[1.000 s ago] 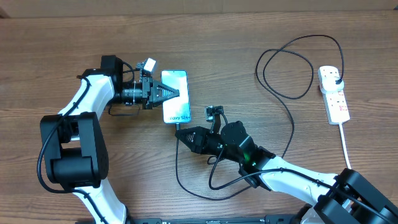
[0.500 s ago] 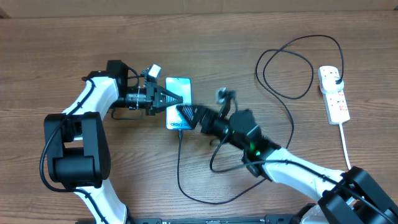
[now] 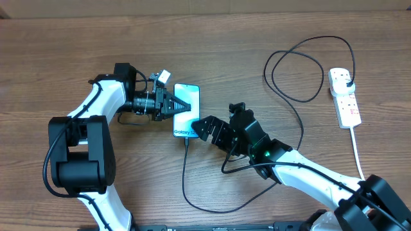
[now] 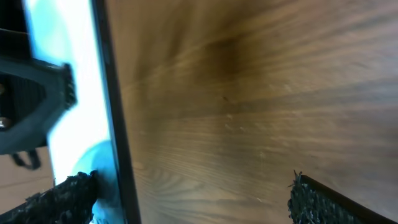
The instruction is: Plug charger to phone and switch on socket
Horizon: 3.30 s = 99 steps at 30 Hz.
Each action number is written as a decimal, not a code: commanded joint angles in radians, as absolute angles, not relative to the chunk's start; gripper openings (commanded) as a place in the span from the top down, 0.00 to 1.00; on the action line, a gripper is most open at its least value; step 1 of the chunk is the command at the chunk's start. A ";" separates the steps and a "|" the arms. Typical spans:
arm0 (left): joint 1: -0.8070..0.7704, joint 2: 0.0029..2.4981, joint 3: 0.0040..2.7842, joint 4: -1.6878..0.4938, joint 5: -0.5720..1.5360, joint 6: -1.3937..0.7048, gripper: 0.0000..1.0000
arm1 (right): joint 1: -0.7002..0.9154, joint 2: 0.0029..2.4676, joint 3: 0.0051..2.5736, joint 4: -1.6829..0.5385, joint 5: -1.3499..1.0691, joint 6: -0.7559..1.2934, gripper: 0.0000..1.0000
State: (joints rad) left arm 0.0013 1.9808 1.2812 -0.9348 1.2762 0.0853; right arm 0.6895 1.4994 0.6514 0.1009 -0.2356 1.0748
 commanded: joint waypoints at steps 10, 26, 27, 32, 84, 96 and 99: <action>0.004 1.963 1.290 -0.937 1.380 0.082 0.96 | 0.694 1.509 0.636 -0.176 -0.219 1.065 0.00; 0.004 1.963 1.290 -0.938 1.379 0.082 0.96 | 0.694 1.509 0.636 -0.152 -0.200 1.066 0.00; 0.004 1.963 1.290 -0.938 1.379 0.082 0.96 | 0.694 1.509 0.636 -0.152 -0.200 1.066 0.00; 0.006 1.963 1.290 -0.937 1.380 0.082 0.96 | 0.694 1.509 0.636 -0.153 -0.200 1.065 0.00; 0.005 1.963 1.290 -0.875 1.276 0.083 0.96 | 0.407 1.509 0.636 0.076 -0.791 0.873 0.00; -0.018 1.963 1.290 -0.944 1.396 0.083 0.96 | 0.326 1.509 0.636 0.121 -1.036 0.722 0.00; -0.029 1.963 1.290 -0.944 1.409 0.083 0.96 | 0.326 1.509 0.636 0.157 -1.097 0.709 0.03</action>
